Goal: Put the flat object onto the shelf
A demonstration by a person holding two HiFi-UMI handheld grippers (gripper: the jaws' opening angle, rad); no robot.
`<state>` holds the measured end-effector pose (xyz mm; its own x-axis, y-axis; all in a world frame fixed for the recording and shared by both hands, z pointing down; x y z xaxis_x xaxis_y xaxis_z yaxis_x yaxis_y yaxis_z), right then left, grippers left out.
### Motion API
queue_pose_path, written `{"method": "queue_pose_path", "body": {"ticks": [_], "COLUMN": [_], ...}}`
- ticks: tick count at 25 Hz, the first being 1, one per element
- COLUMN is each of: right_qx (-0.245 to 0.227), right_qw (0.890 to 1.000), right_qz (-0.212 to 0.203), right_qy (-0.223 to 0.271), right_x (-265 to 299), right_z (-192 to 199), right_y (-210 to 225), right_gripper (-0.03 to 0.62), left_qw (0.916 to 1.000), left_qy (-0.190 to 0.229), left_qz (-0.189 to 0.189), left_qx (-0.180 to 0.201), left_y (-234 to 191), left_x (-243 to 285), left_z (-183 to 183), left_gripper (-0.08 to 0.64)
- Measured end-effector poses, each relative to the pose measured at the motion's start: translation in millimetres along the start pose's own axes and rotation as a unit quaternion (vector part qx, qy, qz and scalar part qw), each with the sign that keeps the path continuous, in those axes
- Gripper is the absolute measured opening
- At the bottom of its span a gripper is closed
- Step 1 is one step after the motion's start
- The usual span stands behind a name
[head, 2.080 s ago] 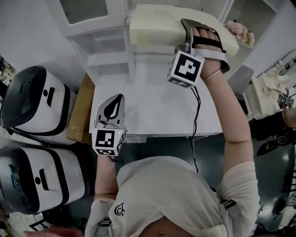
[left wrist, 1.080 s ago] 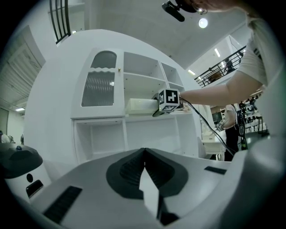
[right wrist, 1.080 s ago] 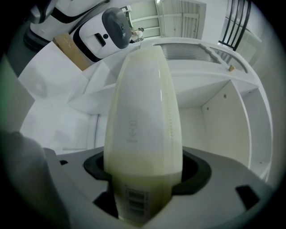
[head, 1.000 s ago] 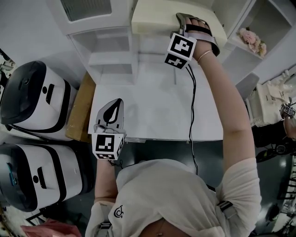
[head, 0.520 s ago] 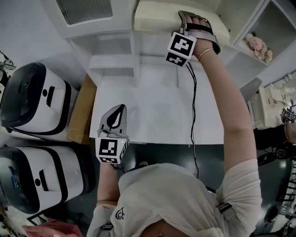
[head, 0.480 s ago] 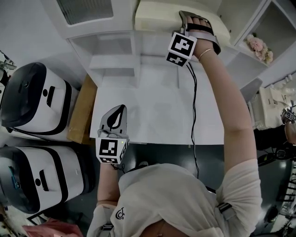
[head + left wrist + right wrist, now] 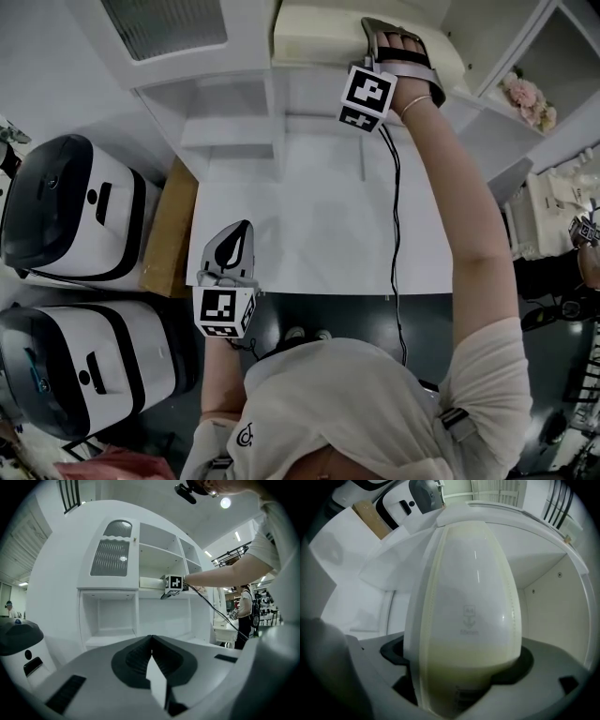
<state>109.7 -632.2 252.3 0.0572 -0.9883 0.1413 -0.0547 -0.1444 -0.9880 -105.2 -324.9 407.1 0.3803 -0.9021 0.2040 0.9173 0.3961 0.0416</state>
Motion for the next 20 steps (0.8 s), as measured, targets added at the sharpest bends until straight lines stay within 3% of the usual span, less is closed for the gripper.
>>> {"method": "queue_pose_path", "body": {"ticks": [10,20], "right_qx": [0.016,0.058], "right_qw": [0.999,0.997], "right_qz": [0.041,0.035], "right_qy": [0.019,0.045], "right_x": [-20.1,-78.3], "right_z": [4.5,1.8], "right_y": [11.7,10.0], "right_gripper": [0.532,0.546], "left_qw": [0.9993,0.9979], "left_qy": [0.032,0.049], "left_qz": [0.017,0.032], "left_qx": [0.012,0.027], "left_y": [3.3,21.1], "left_x": [1.0,-4.8], "left_z": [-17.3,-29.0], "left_gripper": [0.012,0.012]}}
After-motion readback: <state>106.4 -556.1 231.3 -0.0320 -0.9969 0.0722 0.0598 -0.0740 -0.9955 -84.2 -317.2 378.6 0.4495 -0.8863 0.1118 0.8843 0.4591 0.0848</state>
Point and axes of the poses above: the fingertips, and each gripper's own axes: x forward along the fingers, y to its right, z out of its underside, the point moved 3 cm from there along -x, backward along the fingers, and after that the axes turned 3 degrees about -y, right-handed, at the moved point
